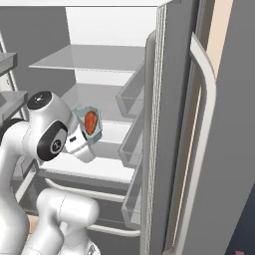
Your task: Place the tupperware containing the shrimp and sweet potato meal in the microwave. Close the microwave door and press the start button to reheat the meal.
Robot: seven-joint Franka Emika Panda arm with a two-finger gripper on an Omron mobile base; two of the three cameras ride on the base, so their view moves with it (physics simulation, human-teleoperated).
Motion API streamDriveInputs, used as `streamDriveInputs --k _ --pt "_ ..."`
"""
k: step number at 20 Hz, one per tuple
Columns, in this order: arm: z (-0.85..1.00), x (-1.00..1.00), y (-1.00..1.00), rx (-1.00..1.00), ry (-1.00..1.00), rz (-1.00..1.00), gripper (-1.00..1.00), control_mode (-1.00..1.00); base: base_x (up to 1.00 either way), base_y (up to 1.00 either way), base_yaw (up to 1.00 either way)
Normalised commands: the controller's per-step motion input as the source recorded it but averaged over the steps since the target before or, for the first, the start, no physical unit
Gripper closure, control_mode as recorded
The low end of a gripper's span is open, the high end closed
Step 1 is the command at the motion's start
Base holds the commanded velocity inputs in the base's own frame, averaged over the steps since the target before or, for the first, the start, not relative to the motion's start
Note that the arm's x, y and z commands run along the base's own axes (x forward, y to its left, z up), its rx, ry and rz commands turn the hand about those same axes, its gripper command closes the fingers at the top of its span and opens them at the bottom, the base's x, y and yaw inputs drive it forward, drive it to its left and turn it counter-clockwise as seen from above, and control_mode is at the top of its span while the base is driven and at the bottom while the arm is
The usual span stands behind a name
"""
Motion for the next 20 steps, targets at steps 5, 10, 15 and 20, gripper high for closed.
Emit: streamDriveInputs --k 5,10,15,20 --pt "0.0 -0.79 -0.02 0.0 -0.03 0.05 1.0 -1.0 0.0 0.0 0.0" --pt "0.0 -0.99 0.0 0.0 -0.09 0.06 1.0 -1.0 0.0 0.0 0.0" --pt "0.03 -0.2 -0.01 0.02 0.0 0.03 1.0 -1.0 0.0 0.0 0.0" --pt "0.06 0.1 -0.01 0.02 0.0 0.0 1.0 -1.0 0.0 0.0 0.0"
